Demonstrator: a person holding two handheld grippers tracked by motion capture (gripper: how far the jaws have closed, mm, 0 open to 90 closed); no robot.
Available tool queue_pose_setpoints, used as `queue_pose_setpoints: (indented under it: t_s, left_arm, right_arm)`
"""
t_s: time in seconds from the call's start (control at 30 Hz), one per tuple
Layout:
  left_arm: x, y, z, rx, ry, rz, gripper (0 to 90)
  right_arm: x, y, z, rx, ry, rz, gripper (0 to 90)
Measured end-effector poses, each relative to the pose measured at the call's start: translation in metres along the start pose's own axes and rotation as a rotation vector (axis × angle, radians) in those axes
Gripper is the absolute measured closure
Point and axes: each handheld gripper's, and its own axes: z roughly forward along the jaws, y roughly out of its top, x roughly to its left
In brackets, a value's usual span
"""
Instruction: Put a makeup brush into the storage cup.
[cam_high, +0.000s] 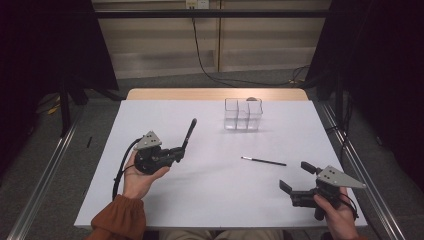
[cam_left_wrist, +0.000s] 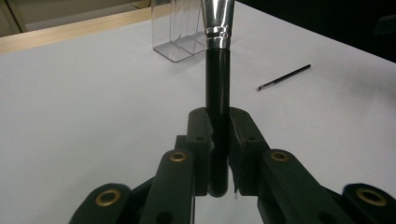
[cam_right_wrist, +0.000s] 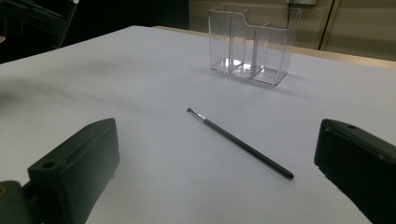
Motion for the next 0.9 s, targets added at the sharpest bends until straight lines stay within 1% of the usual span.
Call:
queue_pose_setpoints:
  t_s: [0.07,0.1,0.17,0.23,0.3,0.33,0.4,0.5,0.57,0.63,0.67,0.73,0.87,0.9]
  left_arm:
    - [0.000,-0.001,-0.002,-0.018,0.002,-0.005,79.9]
    - [0.000,-0.001,-0.003,-0.029,0.005,0.002,80.0]
    - [-0.002,-0.001,-0.006,-0.046,0.002,0.005,80.0]
    - [-0.003,-0.002,-0.008,-0.068,-0.012,0.002,80.0]
    - [-0.005,-0.004,-0.009,-0.087,-0.026,0.009,79.9]
    - [-0.006,-0.006,-0.010,-0.092,-0.016,0.009,80.0]
    - [-0.007,-0.008,-0.011,-0.090,-0.021,0.003,79.9]
    - [-0.009,-0.010,-0.014,-0.084,-0.014,0.015,79.9]
    - [-0.009,-0.012,-0.016,-0.092,-0.021,0.008,79.9]
    - [-0.010,-0.013,-0.018,-0.099,-0.017,0.009,79.9]
    - [-0.010,-0.013,-0.019,-0.102,-0.023,-0.001,79.9]
    - [-0.010,-0.013,-0.021,-0.114,-0.018,-0.011,79.9]
    - [-0.013,-0.014,-0.020,-0.115,-0.025,-0.012,79.9]
    - [-0.014,-0.014,-0.020,-0.113,-0.032,-0.015,79.9]
  right_arm:
    - [0.000,0.000,0.000,-0.002,0.001,0.002,0.0]
    - [0.000,0.000,0.000,-0.002,0.001,0.002,0.0]
    - [0.000,0.000,0.000,-0.002,0.001,0.001,0.0]
    - [0.000,0.000,0.000,-0.003,0.002,0.001,0.0]
    - [0.000,0.000,0.000,-0.005,0.003,0.002,0.0]
    - [0.001,0.000,0.000,-0.005,0.003,0.003,0.0]
    - [0.001,0.000,0.000,-0.006,0.001,-0.001,0.0]
    - [0.002,0.001,0.001,-0.009,0.004,-0.003,0.0]
    - [0.002,0.001,0.001,-0.013,0.007,-0.001,0.0]
    - [0.002,0.002,0.001,-0.015,0.014,-0.001,0.0]
    - [0.002,0.002,0.001,-0.015,0.014,-0.001,0.0]
    - [0.002,0.003,0.001,-0.023,0.028,-0.005,0.0]
    - [0.004,0.005,0.001,-0.040,0.057,0.002,0.0]
    - [0.004,0.005,0.001,-0.040,0.057,0.002,0.0]
